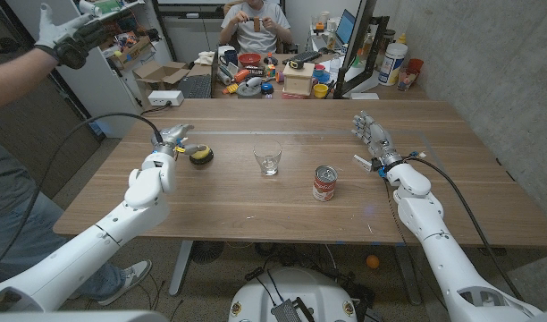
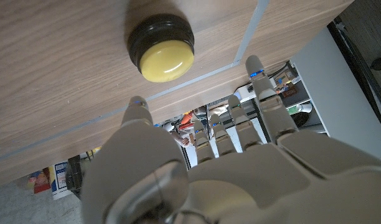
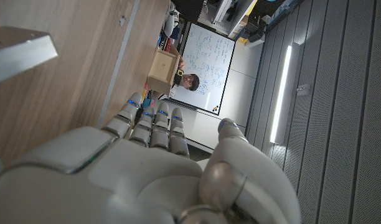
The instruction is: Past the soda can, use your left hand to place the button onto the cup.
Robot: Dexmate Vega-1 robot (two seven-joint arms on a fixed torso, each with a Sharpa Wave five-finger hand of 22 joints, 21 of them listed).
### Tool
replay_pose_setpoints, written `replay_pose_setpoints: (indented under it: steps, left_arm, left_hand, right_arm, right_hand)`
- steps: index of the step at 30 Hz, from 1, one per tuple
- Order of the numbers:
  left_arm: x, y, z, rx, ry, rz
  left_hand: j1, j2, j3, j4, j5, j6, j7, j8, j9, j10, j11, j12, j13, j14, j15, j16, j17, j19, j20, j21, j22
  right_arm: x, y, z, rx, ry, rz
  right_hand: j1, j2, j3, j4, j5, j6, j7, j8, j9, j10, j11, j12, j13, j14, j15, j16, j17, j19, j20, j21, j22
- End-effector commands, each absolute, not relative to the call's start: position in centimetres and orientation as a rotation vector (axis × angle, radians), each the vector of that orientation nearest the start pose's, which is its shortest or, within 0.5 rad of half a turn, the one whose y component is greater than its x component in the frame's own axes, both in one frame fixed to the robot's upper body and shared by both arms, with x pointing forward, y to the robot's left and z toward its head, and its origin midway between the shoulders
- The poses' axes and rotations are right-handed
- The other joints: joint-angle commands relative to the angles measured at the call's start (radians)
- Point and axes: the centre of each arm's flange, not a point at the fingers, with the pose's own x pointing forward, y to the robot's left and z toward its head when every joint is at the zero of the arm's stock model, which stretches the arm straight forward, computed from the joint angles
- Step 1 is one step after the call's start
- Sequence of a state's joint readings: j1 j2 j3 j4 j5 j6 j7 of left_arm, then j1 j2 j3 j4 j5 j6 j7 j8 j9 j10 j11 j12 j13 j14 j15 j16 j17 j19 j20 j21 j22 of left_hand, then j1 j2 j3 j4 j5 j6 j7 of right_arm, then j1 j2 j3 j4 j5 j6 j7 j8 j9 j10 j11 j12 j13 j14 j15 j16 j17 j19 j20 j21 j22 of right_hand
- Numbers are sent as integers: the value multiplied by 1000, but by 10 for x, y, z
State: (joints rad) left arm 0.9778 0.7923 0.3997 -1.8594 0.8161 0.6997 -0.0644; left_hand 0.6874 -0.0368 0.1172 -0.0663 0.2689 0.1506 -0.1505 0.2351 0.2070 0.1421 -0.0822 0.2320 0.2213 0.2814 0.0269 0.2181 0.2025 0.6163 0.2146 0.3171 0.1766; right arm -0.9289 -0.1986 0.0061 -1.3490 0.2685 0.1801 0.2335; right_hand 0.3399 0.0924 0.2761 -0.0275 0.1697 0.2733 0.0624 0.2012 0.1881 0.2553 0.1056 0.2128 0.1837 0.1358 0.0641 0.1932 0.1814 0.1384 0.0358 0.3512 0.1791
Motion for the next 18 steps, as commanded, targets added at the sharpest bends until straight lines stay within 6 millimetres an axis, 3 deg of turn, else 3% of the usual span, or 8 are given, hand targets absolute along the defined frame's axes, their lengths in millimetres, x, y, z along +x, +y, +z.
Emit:
replay_pose_setpoints:
  steps: [1,18]
  left_arm:
    - [597,337,0,1471,-165,459]
    - [612,326,-9,1462,-152,411]
  left_hand:
    - [5,-9,-3,-1,2,15,2,5,4,0,5,1,1,4,5,-1,3,8,2,-8,3]
    - [7,-5,-4,0,1,29,5,10,4,3,2,1,3,3,5,-3,4,8,3,-17,3]
  right_arm:
    - [647,-294,-36,27,-624,182]
    - [643,-299,-27,24,-653,176]
  right_hand:
    - [-3,-7,1,-8,6,7,-5,-2,4,7,-4,3,3,4,-1,-3,3,4,0,-4,3]
    - [-5,-8,0,-10,6,12,-5,-1,4,11,-5,4,3,8,-5,-2,3,7,0,-9,3]
